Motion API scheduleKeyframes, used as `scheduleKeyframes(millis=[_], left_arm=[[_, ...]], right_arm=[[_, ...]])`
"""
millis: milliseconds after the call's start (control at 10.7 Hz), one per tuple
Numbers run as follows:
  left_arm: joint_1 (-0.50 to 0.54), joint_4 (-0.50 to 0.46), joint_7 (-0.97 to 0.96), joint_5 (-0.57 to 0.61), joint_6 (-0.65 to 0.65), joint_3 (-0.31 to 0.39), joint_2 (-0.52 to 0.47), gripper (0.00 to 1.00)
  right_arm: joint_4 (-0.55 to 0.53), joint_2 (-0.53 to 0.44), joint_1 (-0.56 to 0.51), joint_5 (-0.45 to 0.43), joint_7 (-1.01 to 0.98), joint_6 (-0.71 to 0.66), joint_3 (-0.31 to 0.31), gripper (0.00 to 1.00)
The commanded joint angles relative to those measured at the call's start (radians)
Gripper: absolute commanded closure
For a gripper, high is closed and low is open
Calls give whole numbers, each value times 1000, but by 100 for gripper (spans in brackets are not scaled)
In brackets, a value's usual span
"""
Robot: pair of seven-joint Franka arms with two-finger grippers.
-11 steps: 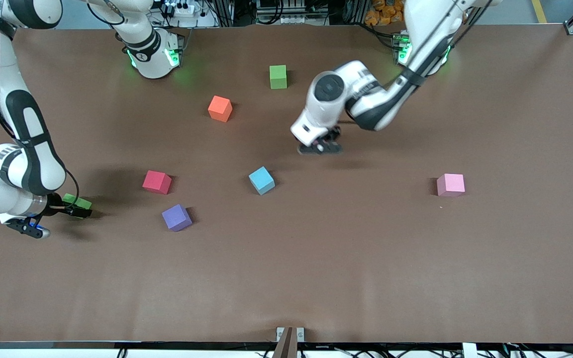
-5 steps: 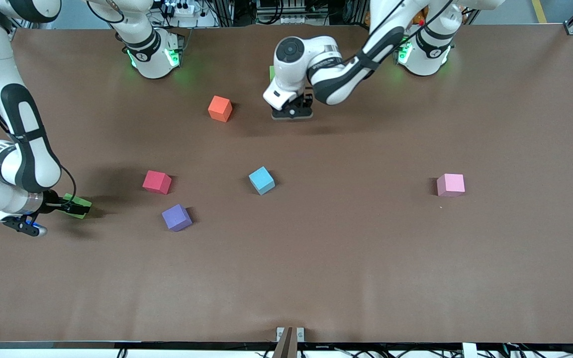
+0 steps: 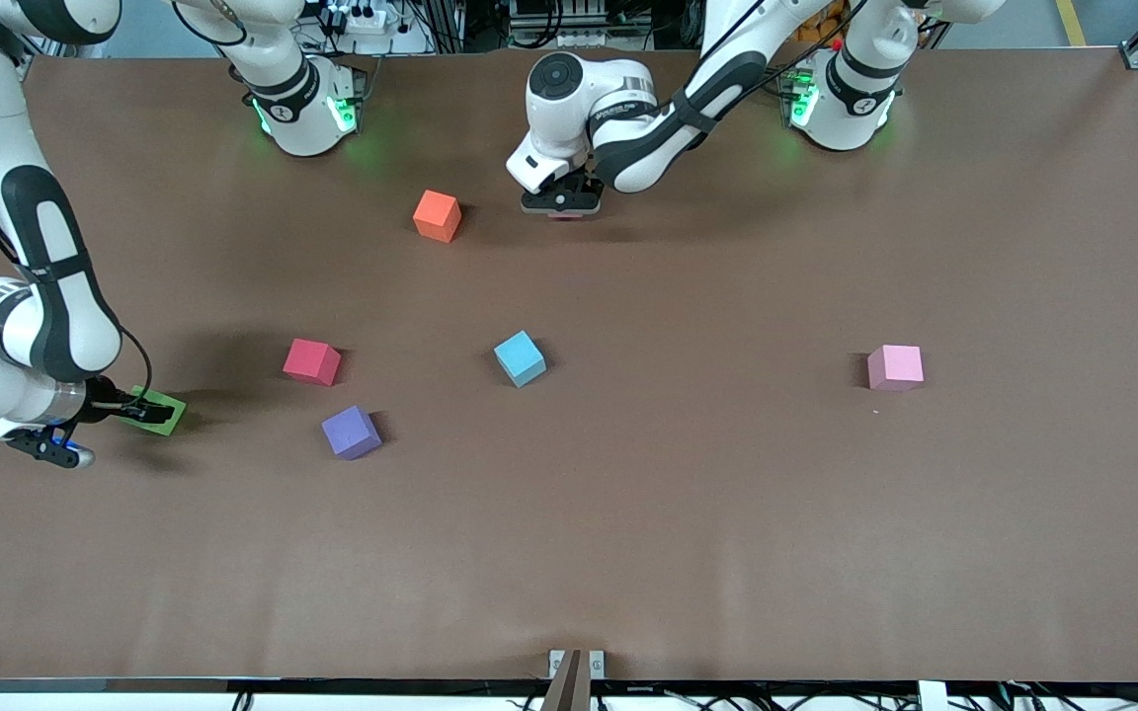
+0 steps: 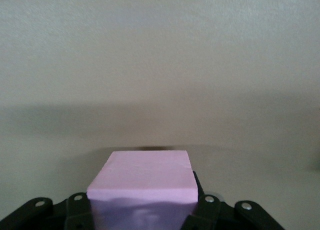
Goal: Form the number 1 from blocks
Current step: 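Carry the pink and green cubes toward the lone green cube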
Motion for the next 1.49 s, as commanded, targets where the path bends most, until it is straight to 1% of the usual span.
scheduleKeyframes(millis=[0, 93, 186, 373, 653, 746, 839, 932, 1119, 1212, 1305, 1398], left_arm=[[-25, 13, -61, 50, 31, -2, 39, 100], [-32, 16, -63, 50, 33, -2, 45, 100], [-36, 19, -65, 50, 34, -2, 47, 100], [-38, 19, -65, 48, 47, -1, 55, 100], [-39, 26, -66, 48, 48, 1, 76, 100], [-39, 29, -66, 45, 47, 2, 79, 80], [-41, 39, -66, 38, 47, 4, 81, 70], [-41, 46, -72, 33, 47, 4, 81, 68], [-41, 50, -91, 33, 47, 4, 81, 68], [-42, 50, -91, 35, 47, 4, 81, 44], [-44, 49, -97, 39, 47, 4, 82, 0], [-44, 49, -111, 44, 47, 4, 82, 0]], right_arm=[[-26, -51, 16, 16, -31, -47, 1, 94], [-23, -63, 38, 16, -22, -79, -1, 99], [-22, -77, 61, 18, -16, -96, 1, 100], [-22, -112, 88, 21, -12, -141, 5, 100], [-28, -178, 174, 36, -5, -233, 6, 100], [-29, -202, 208, 62, -5, -262, 6, 100], [-29, -228, 248, 88, -3, -288, 6, 100], [-31, -248, 295, 108, -3, -302, 4, 100], [-48, -278, 378, 110, 53, -302, 5, 100], [-78, -305, 435, 110, 116, -284, 4, 100], [-106, -325, 473, 110, 162, -260, 4, 100], [-127, -344, 508, 110, 197, -243, 4, 100]])
